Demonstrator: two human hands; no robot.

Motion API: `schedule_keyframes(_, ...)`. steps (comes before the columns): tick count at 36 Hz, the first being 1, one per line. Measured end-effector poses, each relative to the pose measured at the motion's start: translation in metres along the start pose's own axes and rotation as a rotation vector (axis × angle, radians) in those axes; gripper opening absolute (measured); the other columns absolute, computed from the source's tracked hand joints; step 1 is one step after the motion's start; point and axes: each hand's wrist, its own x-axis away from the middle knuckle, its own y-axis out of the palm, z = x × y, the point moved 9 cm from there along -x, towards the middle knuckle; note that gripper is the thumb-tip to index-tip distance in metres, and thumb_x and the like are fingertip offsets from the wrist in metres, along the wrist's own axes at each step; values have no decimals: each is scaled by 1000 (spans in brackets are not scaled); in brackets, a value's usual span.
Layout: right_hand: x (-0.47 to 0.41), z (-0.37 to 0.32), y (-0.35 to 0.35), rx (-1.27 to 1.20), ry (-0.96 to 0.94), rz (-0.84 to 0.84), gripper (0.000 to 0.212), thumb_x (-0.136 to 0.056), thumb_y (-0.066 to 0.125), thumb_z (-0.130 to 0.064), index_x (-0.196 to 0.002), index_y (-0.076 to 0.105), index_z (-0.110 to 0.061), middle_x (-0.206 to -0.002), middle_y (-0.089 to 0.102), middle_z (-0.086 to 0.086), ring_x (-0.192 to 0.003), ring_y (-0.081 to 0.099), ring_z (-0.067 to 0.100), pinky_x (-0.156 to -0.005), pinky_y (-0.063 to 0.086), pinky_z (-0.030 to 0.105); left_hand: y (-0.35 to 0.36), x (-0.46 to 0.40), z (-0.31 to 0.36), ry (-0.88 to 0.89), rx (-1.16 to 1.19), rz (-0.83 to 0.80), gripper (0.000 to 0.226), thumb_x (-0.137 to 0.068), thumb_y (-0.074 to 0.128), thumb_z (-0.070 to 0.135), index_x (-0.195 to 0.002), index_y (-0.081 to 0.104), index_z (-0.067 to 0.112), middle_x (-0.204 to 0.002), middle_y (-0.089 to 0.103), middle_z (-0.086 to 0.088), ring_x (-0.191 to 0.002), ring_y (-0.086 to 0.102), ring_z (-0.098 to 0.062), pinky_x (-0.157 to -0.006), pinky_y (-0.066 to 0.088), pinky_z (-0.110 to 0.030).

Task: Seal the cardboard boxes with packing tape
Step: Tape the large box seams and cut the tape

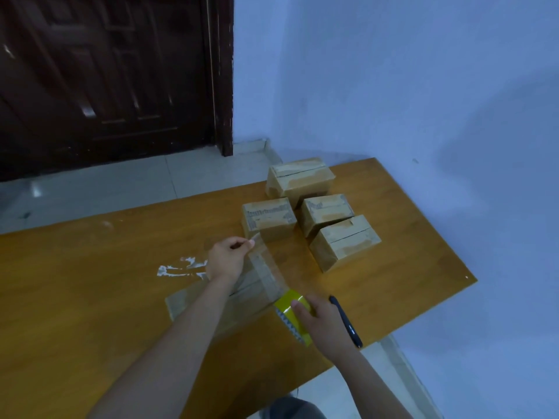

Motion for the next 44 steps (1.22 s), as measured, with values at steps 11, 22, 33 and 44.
schedule_keyframes(11, -4, 10, 5, 13, 43, -18, 21, -95, 50, -39, -78, 56, -28, -71, 59, 12, -63, 55, 17, -62, 50, 39, 0, 1, 0, -35, -5, -4, 11, -84, 71, 38, -80, 69, 28, -84, 66, 6, -79, 58, -16, -57, 39, -24)
schedule_keyframes(22, -5, 15, 6, 20, 86, -14, 18, -95, 50, -40, -92, 58, -24, -73, 64, 9, -65, 62, 23, -63, 52, 34, 2, -1, -5, -71, -40, -24, 13, -85, 70, 37, -84, 73, 24, -85, 68, 5, -81, 59, -17, -65, 42, -27)
schedule_keyframes(33, -3, 15, 7, 39, 103, -24, 20, -96, 49, -37, -82, 57, -25, -70, 59, 8, -61, 55, 17, -57, 46, 31, 3, -2, -2, -74, -97, -47, 11, -86, 69, 37, -79, 69, 28, -85, 66, 6, -80, 58, -16, -65, 42, -27)
schedule_keyframes(44, -4, 18, 11, 48, 123, -20, 20, -95, 49, -38, -88, 59, -23, -86, 66, 20, -69, 60, 25, -67, 53, 40, 9, -6, -8, -169, -106, -123, 11, -84, 71, 33, -82, 71, 23, -112, 68, -3, -96, 57, -23, -79, 44, -30)
